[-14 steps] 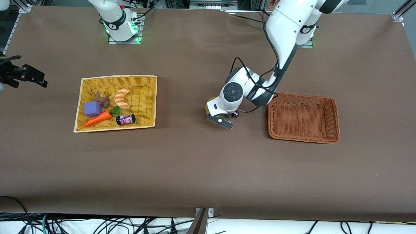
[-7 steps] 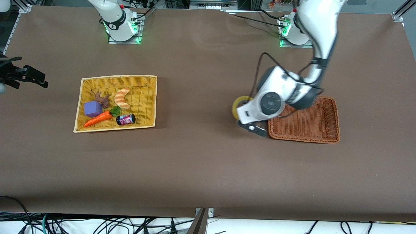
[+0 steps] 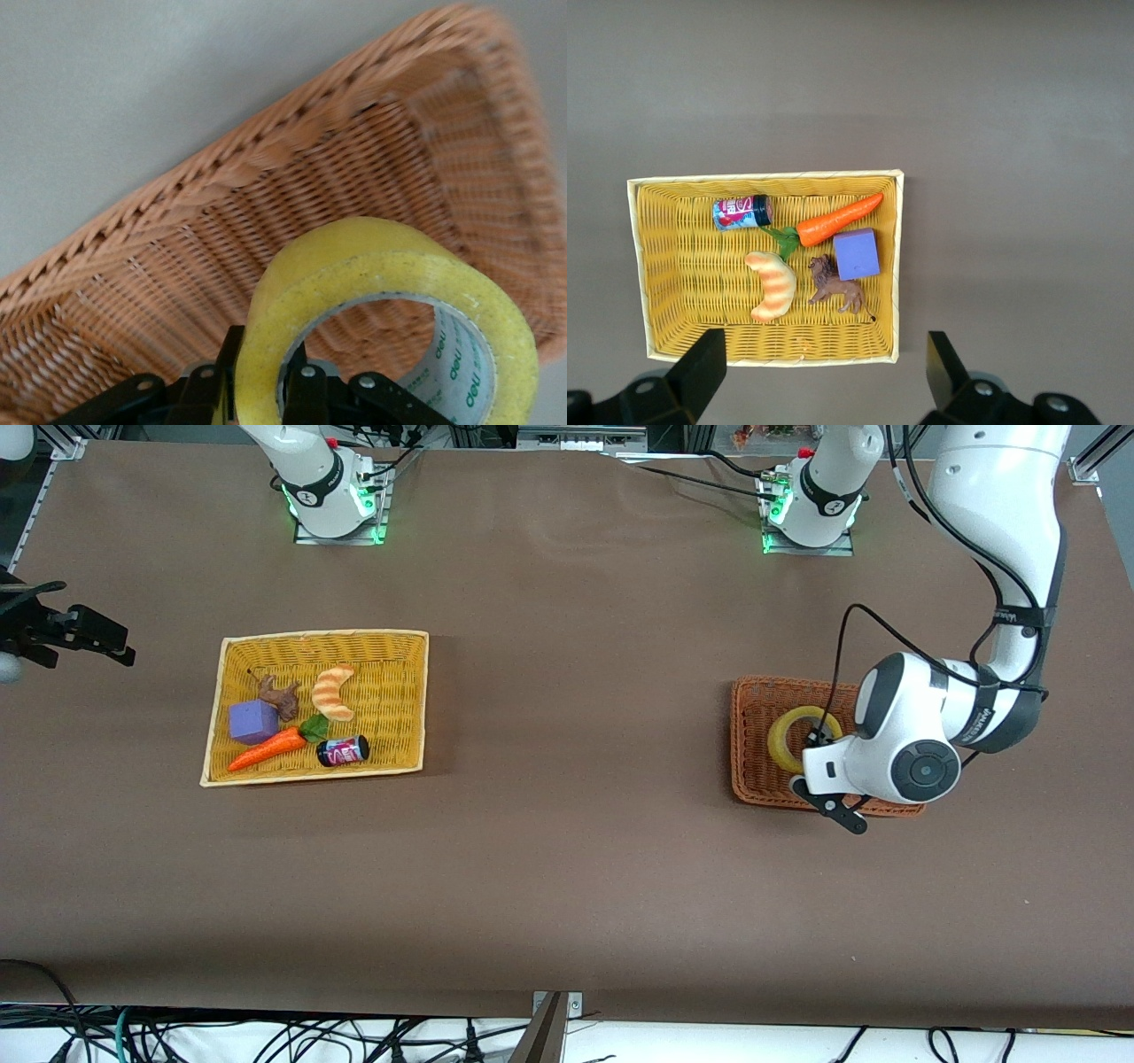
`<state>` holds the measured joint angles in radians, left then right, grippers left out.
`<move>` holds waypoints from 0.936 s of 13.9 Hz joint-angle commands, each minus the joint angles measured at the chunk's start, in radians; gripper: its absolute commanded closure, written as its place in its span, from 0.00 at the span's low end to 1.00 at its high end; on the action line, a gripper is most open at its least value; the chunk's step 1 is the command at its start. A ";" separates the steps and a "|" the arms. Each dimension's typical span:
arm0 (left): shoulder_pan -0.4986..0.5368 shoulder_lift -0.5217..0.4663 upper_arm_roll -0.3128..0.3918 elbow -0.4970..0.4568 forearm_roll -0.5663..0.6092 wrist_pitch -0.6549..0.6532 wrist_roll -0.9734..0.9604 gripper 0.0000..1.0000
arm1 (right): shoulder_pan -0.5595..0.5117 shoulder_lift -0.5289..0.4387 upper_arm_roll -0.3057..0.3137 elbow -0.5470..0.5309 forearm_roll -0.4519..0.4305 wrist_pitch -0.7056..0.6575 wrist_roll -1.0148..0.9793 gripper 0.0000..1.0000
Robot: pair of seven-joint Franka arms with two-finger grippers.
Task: Transfer tape with both arms
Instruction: 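Carry the tape into the brown basket with the left gripper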
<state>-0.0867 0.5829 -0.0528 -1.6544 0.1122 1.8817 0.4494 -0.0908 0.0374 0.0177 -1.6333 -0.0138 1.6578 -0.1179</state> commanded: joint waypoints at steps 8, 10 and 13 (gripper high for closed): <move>0.022 -0.122 -0.056 -0.035 0.053 -0.002 0.032 0.00 | -0.003 0.009 0.005 0.023 -0.003 -0.010 -0.002 0.00; 0.024 -0.193 -0.073 -0.019 0.043 -0.033 0.029 0.00 | -0.003 0.009 0.005 0.023 -0.003 -0.010 -0.002 0.00; 0.025 -0.262 -0.076 0.034 0.038 -0.053 0.031 0.00 | -0.003 0.009 0.005 0.023 -0.003 -0.010 -0.002 0.00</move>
<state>-0.0650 0.3633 -0.1250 -1.6491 0.1390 1.8616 0.4791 -0.0902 0.0387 0.0179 -1.6330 -0.0137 1.6577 -0.1179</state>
